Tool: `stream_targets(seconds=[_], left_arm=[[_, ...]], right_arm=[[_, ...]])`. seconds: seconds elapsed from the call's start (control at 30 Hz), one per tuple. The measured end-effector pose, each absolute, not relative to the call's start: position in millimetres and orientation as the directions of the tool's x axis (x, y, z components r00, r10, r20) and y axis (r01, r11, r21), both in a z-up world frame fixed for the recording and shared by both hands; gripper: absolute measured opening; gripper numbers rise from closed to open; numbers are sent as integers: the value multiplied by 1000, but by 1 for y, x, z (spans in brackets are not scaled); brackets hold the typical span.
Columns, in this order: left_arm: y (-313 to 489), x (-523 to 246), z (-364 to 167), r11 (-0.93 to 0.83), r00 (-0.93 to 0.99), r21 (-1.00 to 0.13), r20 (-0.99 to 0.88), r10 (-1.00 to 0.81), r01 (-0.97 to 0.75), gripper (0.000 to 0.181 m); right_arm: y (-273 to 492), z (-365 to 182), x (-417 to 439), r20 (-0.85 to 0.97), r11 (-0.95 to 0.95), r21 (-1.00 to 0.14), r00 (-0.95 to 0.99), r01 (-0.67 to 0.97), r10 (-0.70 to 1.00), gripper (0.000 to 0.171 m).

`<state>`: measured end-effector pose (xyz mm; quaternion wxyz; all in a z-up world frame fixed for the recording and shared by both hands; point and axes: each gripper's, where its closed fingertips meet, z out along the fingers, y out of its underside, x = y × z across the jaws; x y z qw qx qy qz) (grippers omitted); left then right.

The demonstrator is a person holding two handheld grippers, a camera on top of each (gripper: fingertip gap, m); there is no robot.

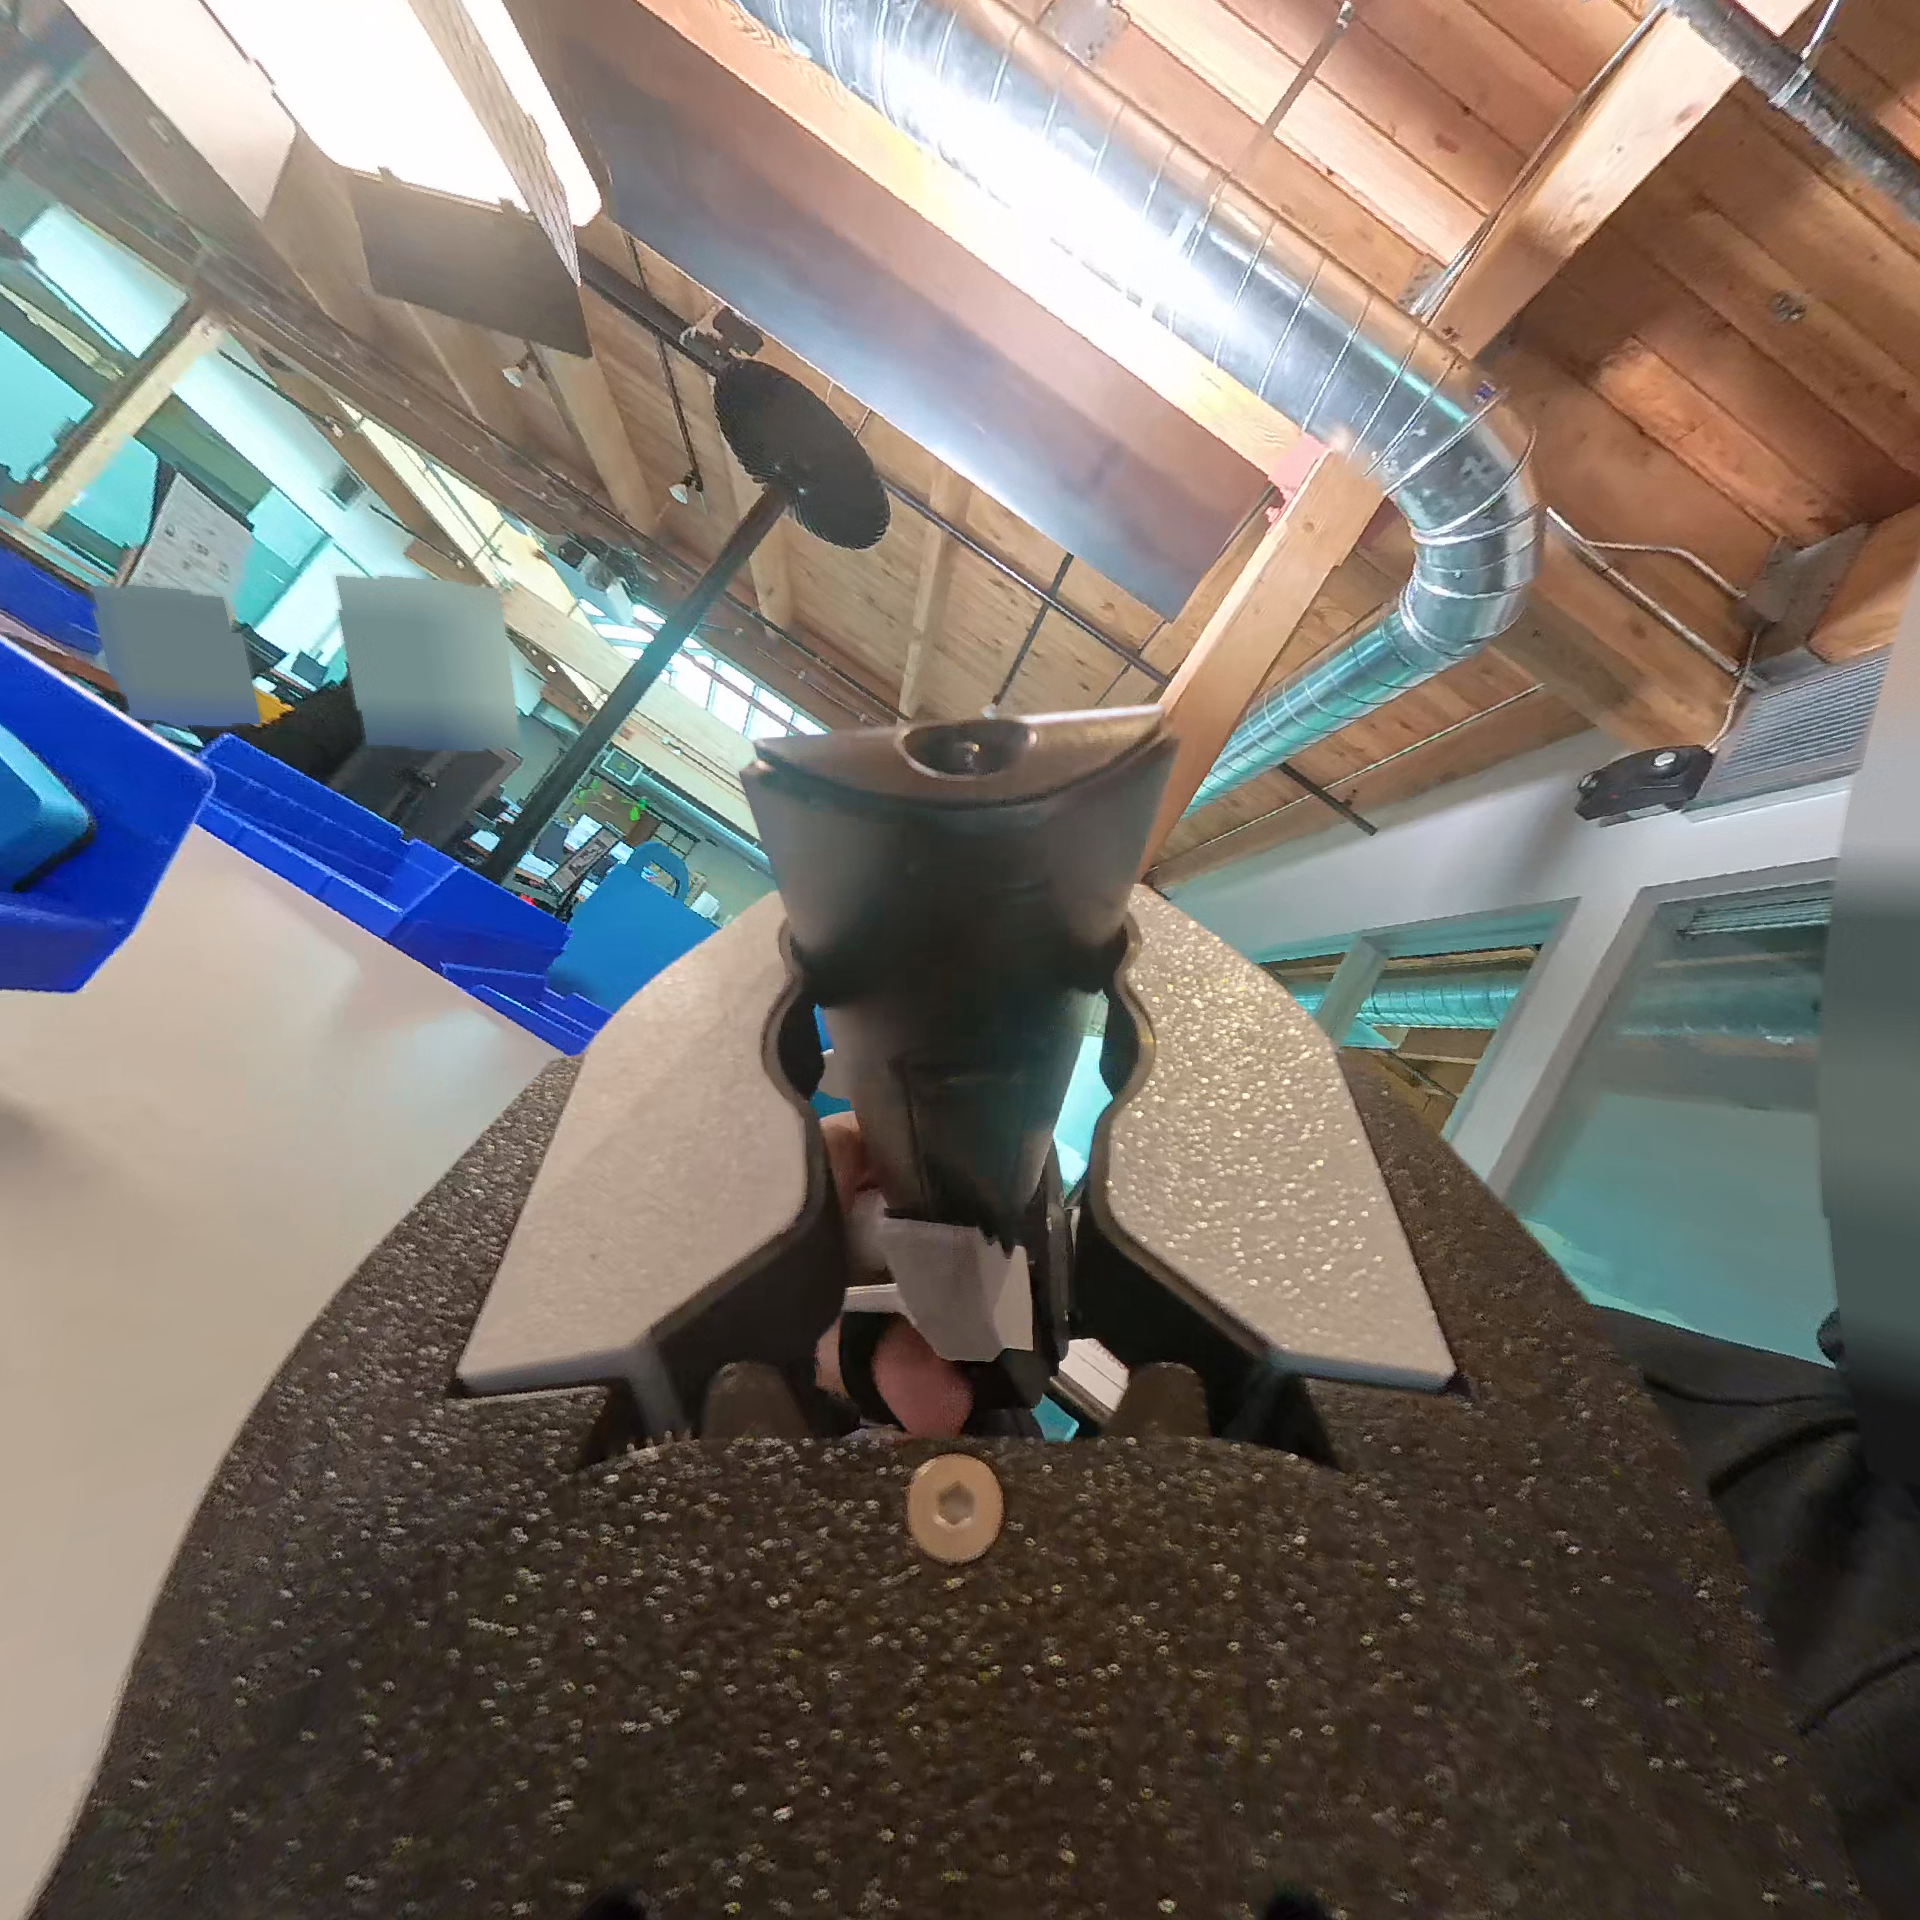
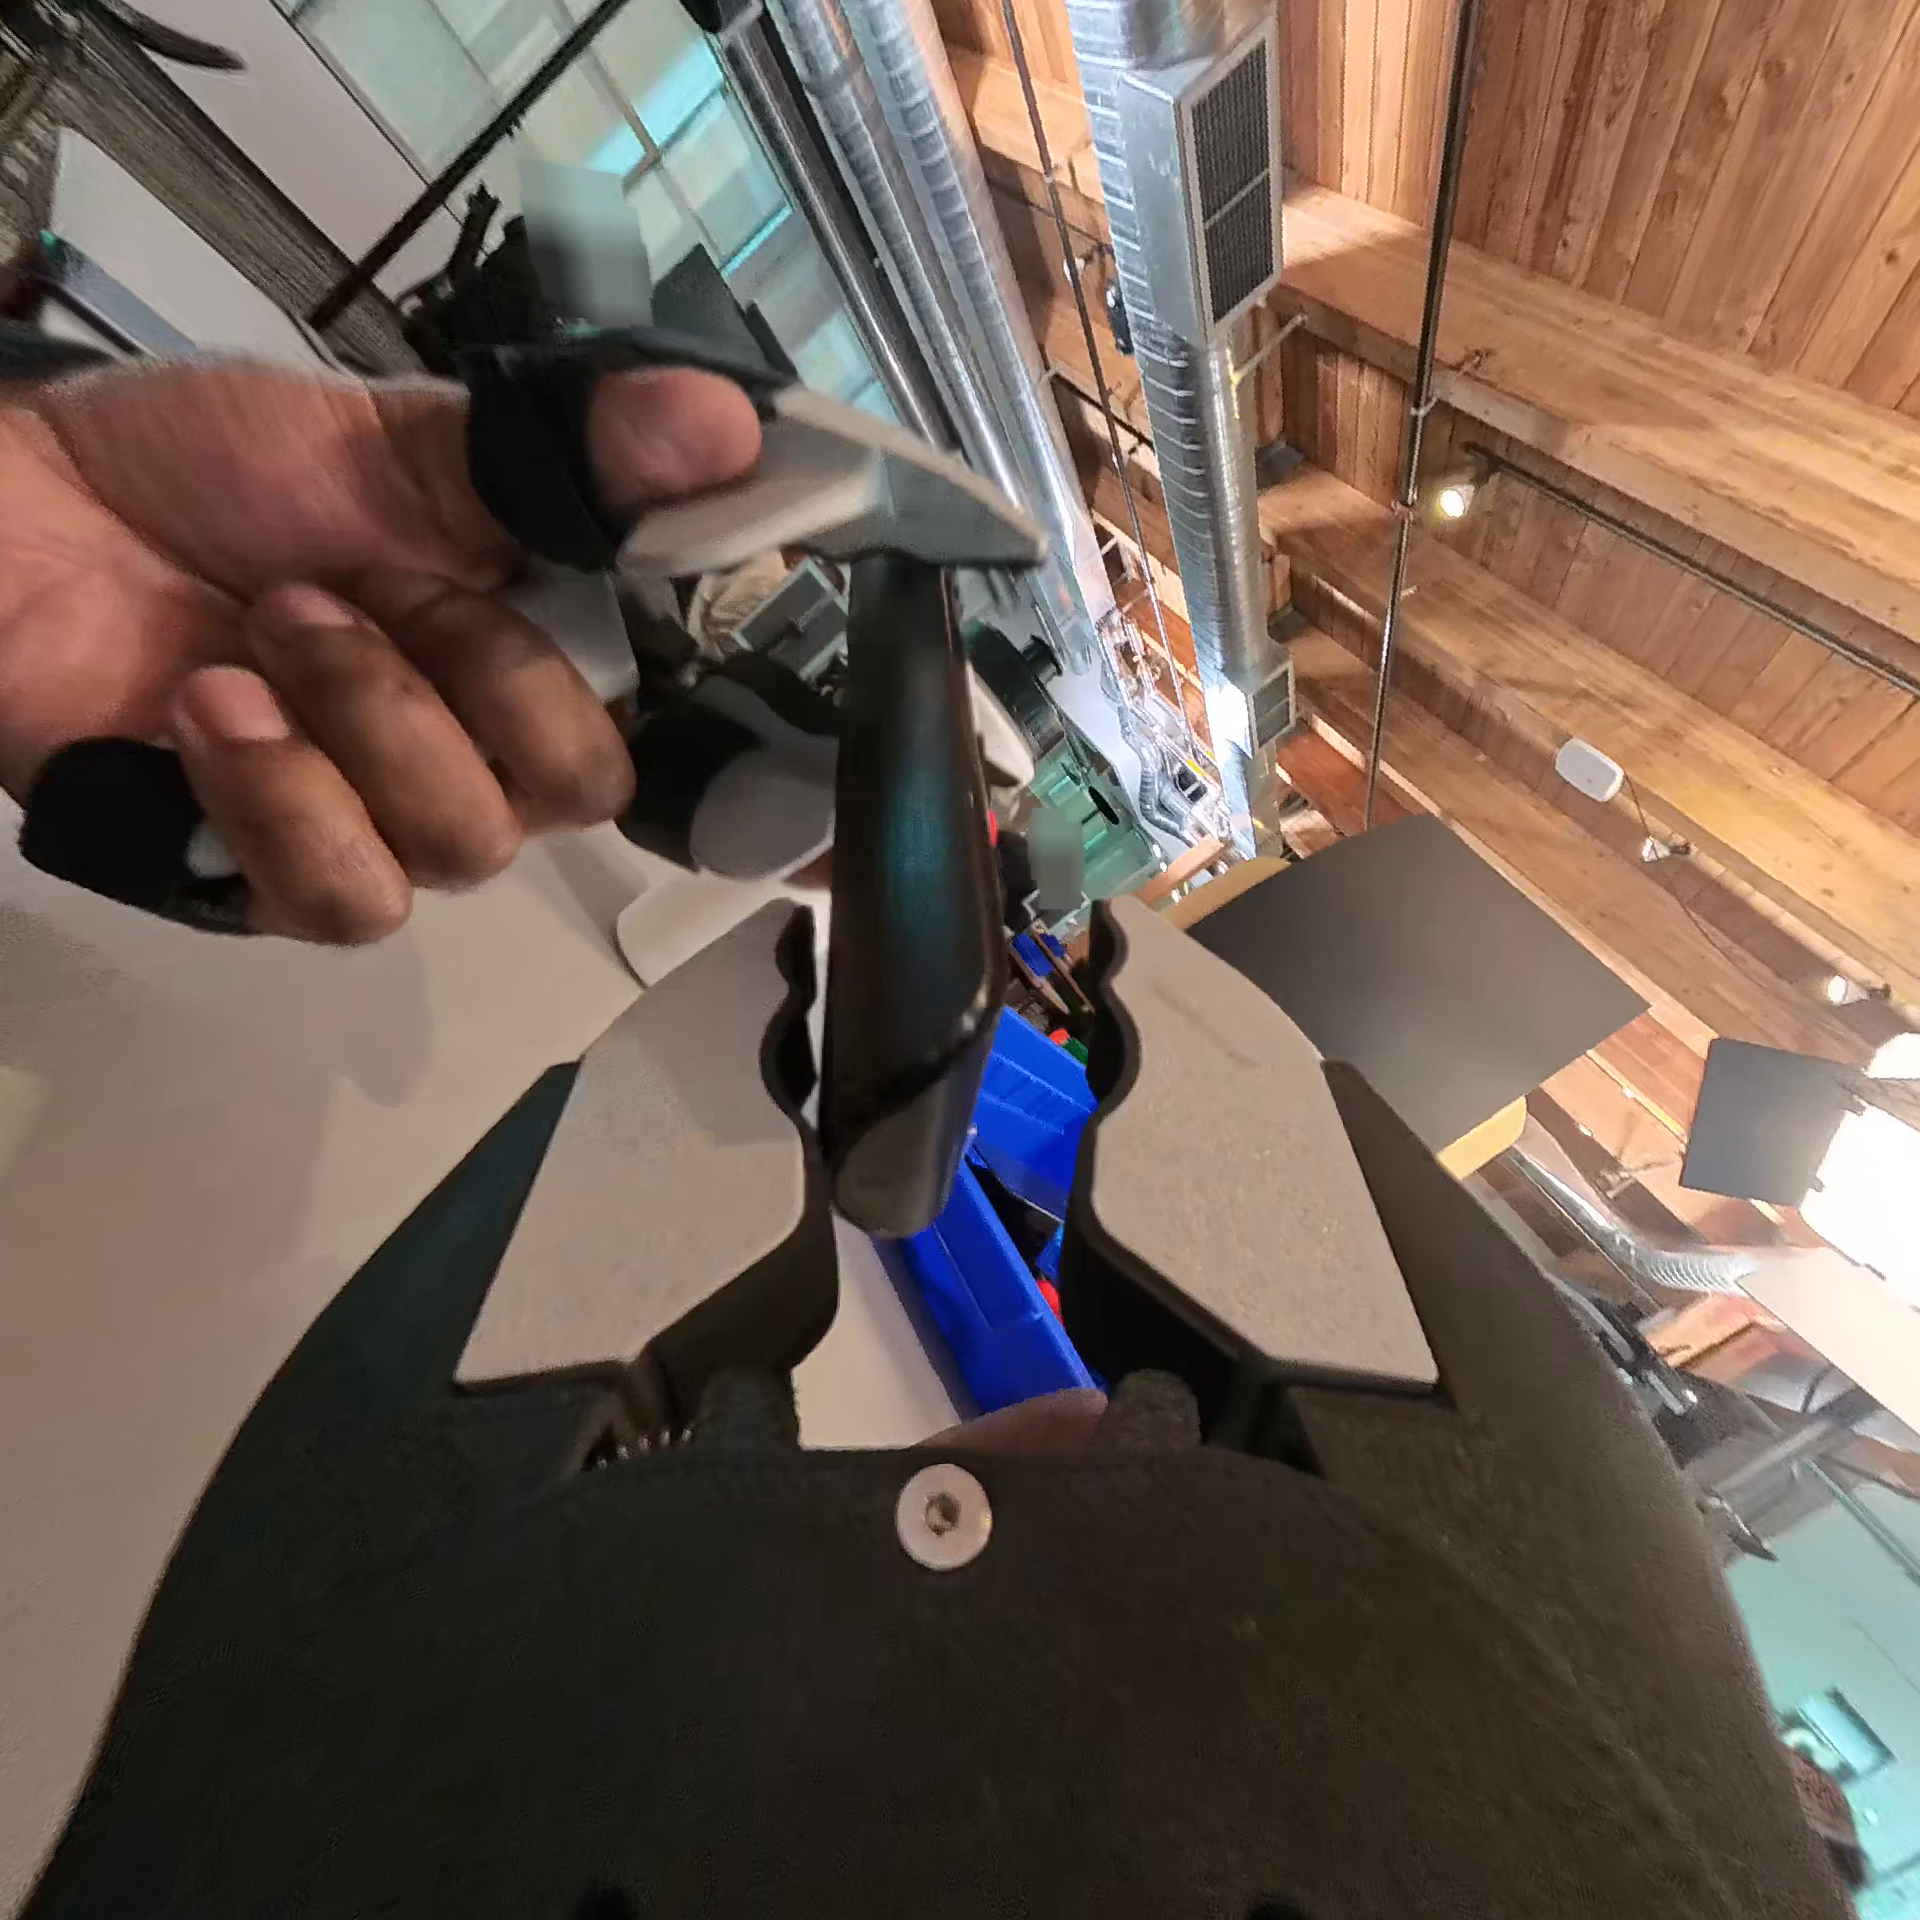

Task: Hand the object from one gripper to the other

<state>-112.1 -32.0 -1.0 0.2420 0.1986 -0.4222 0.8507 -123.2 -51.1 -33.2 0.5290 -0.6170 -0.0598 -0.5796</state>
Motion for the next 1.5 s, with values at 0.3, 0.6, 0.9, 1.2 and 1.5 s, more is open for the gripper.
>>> stream_targets(seconds=[0.3,0.6,0.9,1.2,1.5], left_arm=[[-50,-121,-16,-448,-803,-669,536,261,-592,52],[-28,-95,-17,-364,-945,-913,266,-189,-184,80],[-32,-116,-29,437,-372,-516,-849,-375,736,67],[-53,-97,-71,606,-356,-465,-885,-300,646,27],[-48,-87,-76,177,-882,-984,-76,-466,-9,23]], right_arm=[[-49,-41,-122,811,-502,-567,336,652,-479,37],[-72,-41,-106,845,-652,-534,310,538,-437,29],[-92,-52,-111,940,-885,-294,274,360,-200,28],[-64,-48,-132,962,-860,-236,231,452,-143,36],[-98,7,-126,924,-803,-353,43,481,-380,58]])
